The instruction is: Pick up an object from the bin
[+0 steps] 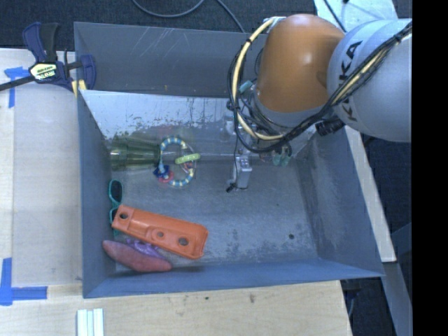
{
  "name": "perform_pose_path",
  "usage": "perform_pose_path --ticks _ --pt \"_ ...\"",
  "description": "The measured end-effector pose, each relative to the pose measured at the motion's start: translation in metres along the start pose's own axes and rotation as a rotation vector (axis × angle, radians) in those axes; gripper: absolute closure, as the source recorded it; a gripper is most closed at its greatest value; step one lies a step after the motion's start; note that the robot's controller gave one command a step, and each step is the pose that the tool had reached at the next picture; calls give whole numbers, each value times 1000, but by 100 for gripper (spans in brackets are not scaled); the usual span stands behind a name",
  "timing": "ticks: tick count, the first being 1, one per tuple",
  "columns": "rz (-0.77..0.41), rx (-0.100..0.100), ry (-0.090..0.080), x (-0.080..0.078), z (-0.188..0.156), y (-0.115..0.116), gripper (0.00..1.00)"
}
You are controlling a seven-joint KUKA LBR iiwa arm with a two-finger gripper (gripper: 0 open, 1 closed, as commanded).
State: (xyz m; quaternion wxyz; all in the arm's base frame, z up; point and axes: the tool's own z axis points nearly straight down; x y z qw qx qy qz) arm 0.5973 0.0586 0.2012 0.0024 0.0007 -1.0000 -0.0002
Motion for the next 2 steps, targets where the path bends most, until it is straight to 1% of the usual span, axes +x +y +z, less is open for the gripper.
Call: perform_pose_path --ticks 1,2 --pt "1 0 -8 -2 -5 0 0" --pt "-83 0 -10 18 39 27 0"
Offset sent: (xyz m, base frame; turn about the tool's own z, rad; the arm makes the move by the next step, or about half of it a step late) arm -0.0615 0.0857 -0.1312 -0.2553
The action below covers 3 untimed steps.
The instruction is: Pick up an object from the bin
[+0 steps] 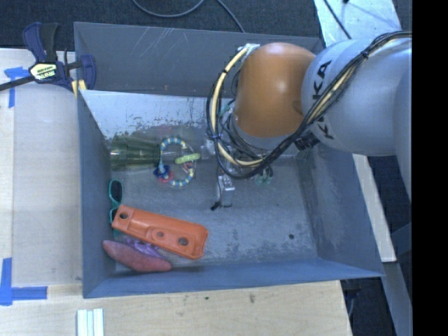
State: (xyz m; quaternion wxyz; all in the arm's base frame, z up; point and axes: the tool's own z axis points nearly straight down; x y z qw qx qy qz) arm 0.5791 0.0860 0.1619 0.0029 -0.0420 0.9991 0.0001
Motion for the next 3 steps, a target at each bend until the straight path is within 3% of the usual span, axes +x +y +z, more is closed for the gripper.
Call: perform_pose_path --ticks 1,2,3 --pt "-132 -2 -3 -20 14 55 0" --pt "-49 0 -3 12 36 101 0" --pt "-95 -3 -4 22 93 105 0"
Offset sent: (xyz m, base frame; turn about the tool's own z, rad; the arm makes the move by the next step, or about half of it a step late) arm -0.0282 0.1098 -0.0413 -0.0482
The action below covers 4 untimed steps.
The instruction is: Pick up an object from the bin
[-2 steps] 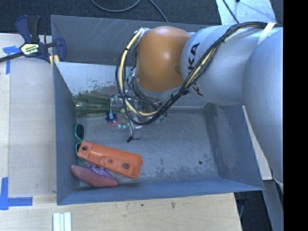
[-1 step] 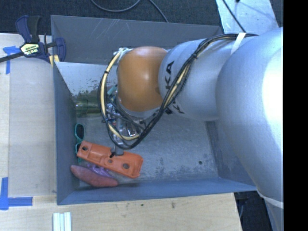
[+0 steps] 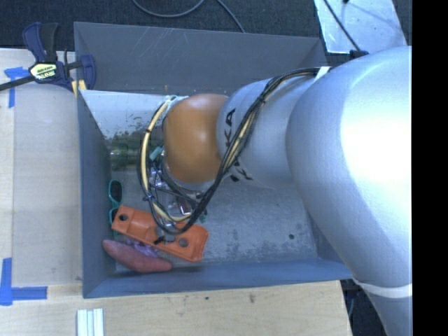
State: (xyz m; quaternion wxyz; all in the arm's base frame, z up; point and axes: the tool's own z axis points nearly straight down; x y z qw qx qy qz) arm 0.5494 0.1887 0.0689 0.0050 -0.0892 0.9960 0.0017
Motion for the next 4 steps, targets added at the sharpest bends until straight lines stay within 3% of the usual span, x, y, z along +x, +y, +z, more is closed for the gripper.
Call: perform_pose_path --ticks 1,4 --pt "207 2 0 23 -3 6 100" --pt "208 4 6 25 -24 5 100"
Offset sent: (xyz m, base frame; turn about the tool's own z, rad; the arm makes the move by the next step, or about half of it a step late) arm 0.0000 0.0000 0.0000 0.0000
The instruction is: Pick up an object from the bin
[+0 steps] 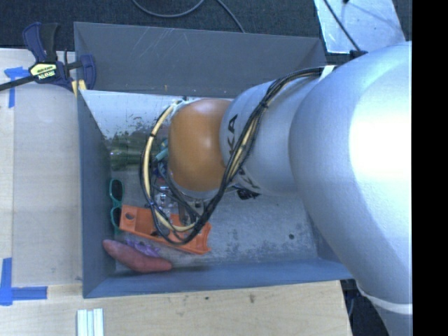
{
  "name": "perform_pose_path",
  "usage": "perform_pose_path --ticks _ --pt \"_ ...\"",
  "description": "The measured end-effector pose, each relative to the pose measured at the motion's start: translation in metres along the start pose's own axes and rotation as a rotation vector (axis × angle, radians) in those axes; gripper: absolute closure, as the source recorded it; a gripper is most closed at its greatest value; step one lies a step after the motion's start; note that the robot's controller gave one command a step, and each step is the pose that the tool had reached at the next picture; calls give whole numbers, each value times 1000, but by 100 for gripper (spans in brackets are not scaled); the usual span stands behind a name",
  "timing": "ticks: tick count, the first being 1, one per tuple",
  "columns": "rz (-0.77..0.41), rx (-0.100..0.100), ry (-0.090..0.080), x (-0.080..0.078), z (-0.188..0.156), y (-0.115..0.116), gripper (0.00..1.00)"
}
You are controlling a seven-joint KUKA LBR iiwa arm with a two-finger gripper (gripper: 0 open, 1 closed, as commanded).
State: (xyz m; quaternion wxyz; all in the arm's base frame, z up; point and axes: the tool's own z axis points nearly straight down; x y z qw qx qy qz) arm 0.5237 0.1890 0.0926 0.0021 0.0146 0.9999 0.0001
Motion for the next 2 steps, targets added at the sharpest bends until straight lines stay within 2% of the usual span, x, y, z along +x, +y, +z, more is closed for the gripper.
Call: perform_pose_path --ticks 2 --pt "0 -3 -7 -2 -32 0 100"
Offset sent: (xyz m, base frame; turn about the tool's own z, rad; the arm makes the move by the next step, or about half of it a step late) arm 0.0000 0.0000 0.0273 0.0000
